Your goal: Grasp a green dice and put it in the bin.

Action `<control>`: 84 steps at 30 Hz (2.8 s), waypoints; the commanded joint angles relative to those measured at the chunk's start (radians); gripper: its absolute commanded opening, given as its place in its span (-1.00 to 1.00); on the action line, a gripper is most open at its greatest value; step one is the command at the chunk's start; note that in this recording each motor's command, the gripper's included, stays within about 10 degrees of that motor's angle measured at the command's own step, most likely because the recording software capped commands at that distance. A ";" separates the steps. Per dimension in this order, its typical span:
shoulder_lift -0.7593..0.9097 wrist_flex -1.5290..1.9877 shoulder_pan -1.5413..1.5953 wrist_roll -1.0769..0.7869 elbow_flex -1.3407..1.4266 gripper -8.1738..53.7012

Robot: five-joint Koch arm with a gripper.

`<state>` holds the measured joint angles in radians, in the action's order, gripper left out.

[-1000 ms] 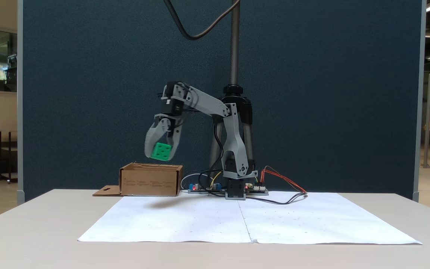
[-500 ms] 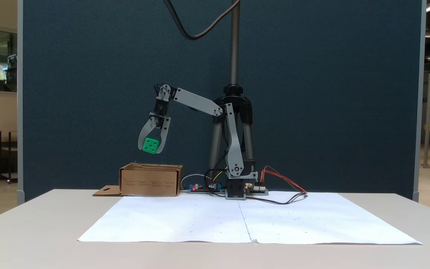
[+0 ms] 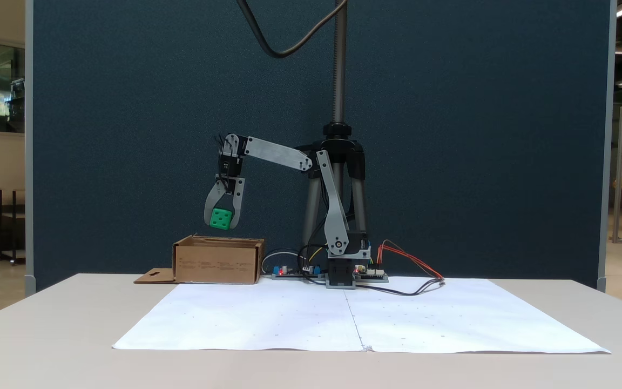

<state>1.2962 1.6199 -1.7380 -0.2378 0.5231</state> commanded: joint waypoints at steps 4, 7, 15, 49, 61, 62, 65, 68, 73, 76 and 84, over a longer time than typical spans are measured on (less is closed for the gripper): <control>0.015 -0.017 -0.041 -0.083 -0.060 -0.08; 0.014 -0.017 -0.043 -0.083 -0.041 0.41; 0.011 -0.020 -0.052 -0.075 -0.037 0.55; 0.322 -0.044 1.216 0.330 -0.038 0.68; 0.310 -0.086 1.761 0.356 -0.006 0.67; 0.310 -0.089 1.772 0.354 0.011 0.67; 0.314 -0.132 1.776 0.354 0.041 0.67; 0.351 -0.249 1.775 0.354 0.143 0.67; 0.453 -0.471 1.752 0.350 0.430 0.67; 0.500 -0.595 1.741 0.344 0.588 0.67; 0.617 -0.929 1.717 0.344 0.951 0.66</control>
<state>1.8546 0.8207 -0.0061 0.0568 1.4772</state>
